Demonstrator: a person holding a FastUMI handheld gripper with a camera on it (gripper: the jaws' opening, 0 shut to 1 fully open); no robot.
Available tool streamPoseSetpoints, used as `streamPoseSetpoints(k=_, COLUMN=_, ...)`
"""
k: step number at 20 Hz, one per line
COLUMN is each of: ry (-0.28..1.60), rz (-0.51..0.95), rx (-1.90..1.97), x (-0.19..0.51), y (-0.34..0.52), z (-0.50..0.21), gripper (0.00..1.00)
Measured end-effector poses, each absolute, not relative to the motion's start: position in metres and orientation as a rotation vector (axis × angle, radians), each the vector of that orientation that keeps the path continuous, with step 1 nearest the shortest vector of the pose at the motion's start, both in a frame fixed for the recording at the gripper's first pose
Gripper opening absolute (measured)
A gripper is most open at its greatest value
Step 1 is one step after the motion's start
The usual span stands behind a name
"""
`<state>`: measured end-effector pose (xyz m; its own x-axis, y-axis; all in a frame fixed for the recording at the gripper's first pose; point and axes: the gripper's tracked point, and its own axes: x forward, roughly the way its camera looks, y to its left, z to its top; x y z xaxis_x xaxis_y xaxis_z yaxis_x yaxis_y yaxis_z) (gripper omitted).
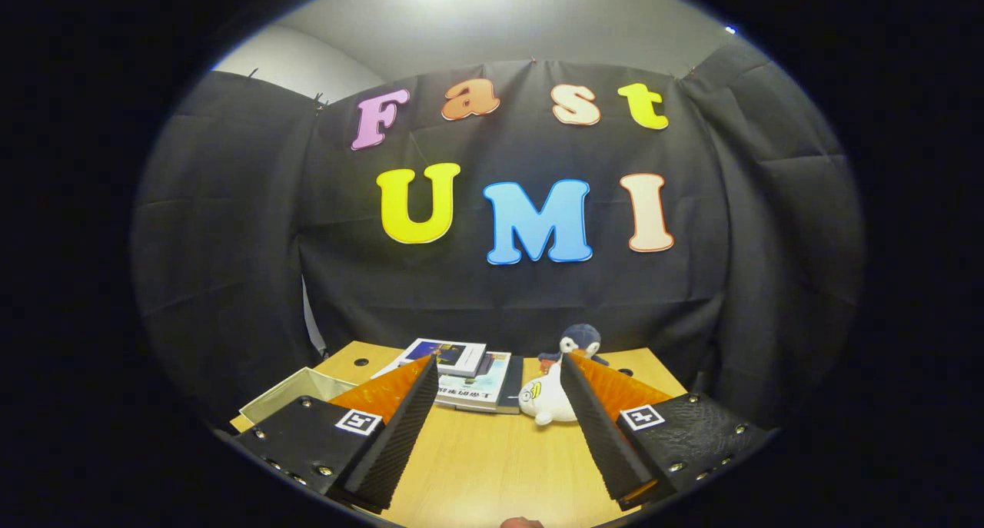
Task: Open the storage box then place both shoes into the box .Put the left shoe in first, then the right shoe, with the right side of both shoes facing outward in a uniform manner.
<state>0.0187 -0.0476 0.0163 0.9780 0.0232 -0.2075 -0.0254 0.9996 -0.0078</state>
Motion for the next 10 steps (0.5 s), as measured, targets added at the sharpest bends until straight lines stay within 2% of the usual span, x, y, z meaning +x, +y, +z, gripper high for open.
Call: streamPoseSetpoints(k=10, ry=0.135, rz=-0.031, rx=0.031, x=0.013, y=-0.094, z=0.035, gripper=0.97)
